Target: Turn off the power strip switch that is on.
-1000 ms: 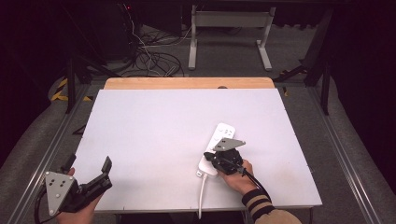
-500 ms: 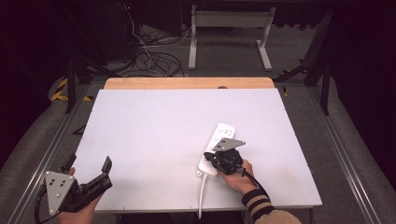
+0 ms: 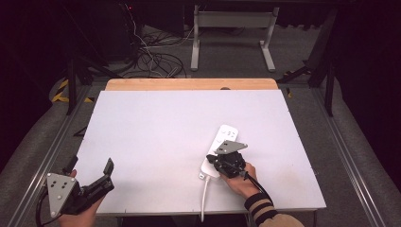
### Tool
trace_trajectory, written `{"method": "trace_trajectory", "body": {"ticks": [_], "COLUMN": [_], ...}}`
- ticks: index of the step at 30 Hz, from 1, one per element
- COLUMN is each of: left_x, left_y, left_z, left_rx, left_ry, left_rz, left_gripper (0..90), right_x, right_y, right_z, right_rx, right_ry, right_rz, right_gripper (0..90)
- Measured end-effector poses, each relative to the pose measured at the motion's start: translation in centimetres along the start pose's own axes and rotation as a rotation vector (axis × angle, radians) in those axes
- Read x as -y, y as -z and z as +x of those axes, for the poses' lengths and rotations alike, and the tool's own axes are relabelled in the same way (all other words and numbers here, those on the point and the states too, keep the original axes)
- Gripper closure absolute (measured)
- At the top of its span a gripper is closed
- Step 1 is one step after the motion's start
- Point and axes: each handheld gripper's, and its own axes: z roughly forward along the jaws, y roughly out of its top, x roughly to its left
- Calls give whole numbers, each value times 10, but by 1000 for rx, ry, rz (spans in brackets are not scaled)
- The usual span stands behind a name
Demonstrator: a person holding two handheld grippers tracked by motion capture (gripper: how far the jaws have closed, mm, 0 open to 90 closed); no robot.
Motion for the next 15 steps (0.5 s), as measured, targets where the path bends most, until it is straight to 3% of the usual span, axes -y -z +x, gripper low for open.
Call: {"method": "trace_trajectory", "body": {"ticks": [15], "left_x": [0], "left_y": [-1], "left_z": [0], "left_rx": [1], "left_ry": [9], "left_rz": [0], "left_gripper": [46], "right_x": [-1], "right_y": [1], "right_z": [1], "right_rx": [6], "right_ry": [5], "right_rz": [-5], "right_gripper": [900]}}
